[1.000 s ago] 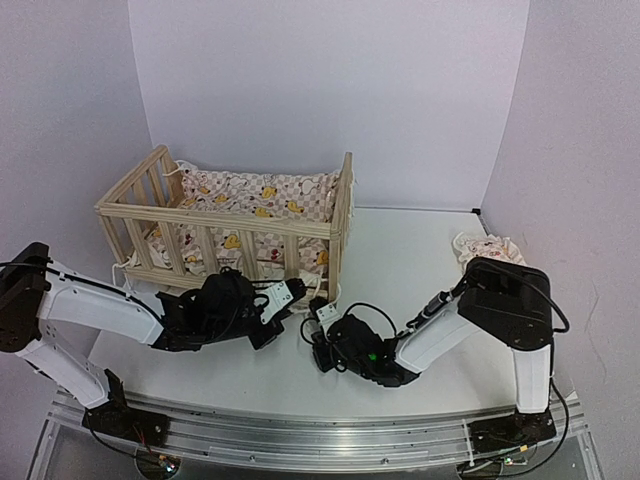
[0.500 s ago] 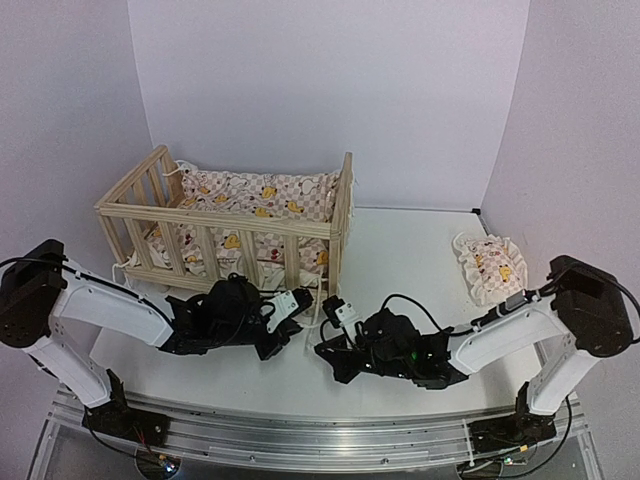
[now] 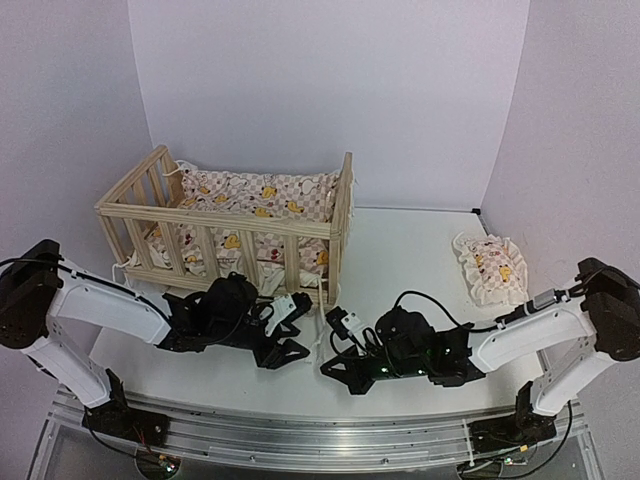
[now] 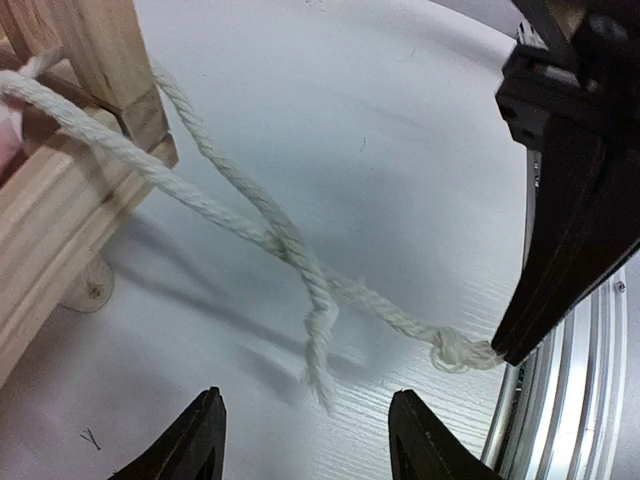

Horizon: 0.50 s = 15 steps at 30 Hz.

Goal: Set up the pet bed

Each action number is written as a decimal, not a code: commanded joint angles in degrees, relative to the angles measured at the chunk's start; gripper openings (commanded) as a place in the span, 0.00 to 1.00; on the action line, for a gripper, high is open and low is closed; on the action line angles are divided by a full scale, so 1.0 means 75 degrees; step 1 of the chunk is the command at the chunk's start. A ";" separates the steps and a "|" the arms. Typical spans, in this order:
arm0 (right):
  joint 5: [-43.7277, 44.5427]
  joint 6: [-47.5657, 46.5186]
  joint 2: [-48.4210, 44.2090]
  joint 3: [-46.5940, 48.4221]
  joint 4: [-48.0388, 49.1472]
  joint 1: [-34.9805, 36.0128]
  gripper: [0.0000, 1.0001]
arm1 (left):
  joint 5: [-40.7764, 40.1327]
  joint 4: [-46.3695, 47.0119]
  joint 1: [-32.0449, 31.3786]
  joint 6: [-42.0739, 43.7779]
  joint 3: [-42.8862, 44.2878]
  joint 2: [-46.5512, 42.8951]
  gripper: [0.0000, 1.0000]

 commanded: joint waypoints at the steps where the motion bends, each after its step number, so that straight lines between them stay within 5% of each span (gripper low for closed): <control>1: -0.0273 -0.0073 -0.0229 0.0058 -0.0158 -0.0011 0.00 | -0.0070 0.0330 0.0331 -0.2218 0.0644 0.0023 0.54; 15: -0.0017 -0.0509 -0.0105 0.0218 -0.0134 -0.0014 0.00 | -0.0712 0.1409 0.0352 -0.4321 0.1118 0.1113 0.54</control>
